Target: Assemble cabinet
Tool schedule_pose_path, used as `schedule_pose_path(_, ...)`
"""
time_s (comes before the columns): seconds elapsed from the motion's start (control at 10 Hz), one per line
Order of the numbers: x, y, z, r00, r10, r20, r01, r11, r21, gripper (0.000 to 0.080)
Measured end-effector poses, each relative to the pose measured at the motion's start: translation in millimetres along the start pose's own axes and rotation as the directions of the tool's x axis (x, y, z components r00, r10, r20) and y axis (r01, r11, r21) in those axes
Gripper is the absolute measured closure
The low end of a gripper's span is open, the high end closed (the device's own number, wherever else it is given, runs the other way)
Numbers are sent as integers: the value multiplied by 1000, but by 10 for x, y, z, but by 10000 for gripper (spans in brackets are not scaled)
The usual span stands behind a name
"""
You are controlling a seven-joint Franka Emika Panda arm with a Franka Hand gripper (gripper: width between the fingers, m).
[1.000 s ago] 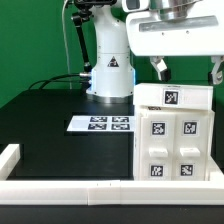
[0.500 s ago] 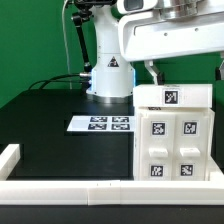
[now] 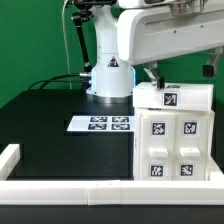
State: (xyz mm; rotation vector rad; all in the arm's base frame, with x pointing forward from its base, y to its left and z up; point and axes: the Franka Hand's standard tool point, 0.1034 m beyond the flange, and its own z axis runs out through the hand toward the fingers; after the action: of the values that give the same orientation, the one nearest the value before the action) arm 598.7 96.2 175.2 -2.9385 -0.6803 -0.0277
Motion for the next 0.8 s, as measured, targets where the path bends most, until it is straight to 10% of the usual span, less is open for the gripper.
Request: schedule_pose_path(0.8,-27,95,71,842,-540,2,540,842,-2,2)
